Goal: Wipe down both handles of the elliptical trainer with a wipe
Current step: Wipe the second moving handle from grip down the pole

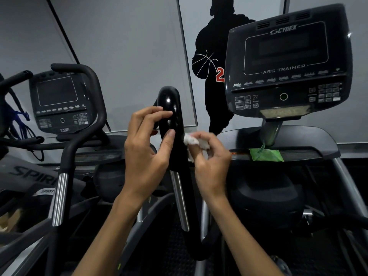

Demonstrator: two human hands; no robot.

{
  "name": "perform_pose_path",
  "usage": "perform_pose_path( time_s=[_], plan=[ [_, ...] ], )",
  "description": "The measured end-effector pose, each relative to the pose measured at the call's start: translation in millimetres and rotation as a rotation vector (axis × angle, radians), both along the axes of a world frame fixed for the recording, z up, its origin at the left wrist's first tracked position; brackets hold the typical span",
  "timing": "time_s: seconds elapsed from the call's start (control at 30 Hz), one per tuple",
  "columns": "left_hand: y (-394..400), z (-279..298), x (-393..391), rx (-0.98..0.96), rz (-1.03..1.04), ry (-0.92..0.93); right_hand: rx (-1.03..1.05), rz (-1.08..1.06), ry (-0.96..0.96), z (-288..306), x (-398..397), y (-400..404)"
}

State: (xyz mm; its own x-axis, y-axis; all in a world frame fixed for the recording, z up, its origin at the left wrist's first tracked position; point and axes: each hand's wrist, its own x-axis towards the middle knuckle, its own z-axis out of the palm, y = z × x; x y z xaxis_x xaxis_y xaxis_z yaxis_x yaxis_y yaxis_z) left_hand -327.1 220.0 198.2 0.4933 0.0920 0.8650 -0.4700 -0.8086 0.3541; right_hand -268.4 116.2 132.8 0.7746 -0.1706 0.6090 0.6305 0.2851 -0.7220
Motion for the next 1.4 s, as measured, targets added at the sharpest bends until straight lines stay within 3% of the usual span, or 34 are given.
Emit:
perform_pose_path(
  time_s=[0.1,0.23,0.4,0.57,0.73,0.9,1.07,1.23,1.4],
  plan=[
    [0,0,-1,-0.018,-0.011,0.009,0.002,-0.084,-0.032,18,4,3],
    [3,0,-2,-0.014,-0.025,0.011,-0.151,-0.259,-0.253,-16,-23,-2],
    [0,1,-2,-0.036,-0.027,0.016,-0.039,-0.237,-0.133,13,0,2],
    [1,2,-3,-0.045,-0.034,0.011,-0.173,-0.301,-0.271,-20,-30,2],
    [-1,3,-4,-0.061,-0.033,0.02,-0.043,-0.246,-0.139,1,-7,3],
    [0,2,-3,-0.058,-0.032,0.019,-0.106,-0.248,-0.161,-23,-30,5],
    [-3,1,-3,-0.088,-0.029,0.018,0.028,-0.099,0.024,9,-7,7],
    [-1,3,-5,-0.1,-0.052,0.028,-0.001,-0.109,-0.063,-16,-25,4],
    [-1,6,-5,-0.155,-0.103,0.05,0.033,-0.115,-0.008,25,-7,9]
  ],
)
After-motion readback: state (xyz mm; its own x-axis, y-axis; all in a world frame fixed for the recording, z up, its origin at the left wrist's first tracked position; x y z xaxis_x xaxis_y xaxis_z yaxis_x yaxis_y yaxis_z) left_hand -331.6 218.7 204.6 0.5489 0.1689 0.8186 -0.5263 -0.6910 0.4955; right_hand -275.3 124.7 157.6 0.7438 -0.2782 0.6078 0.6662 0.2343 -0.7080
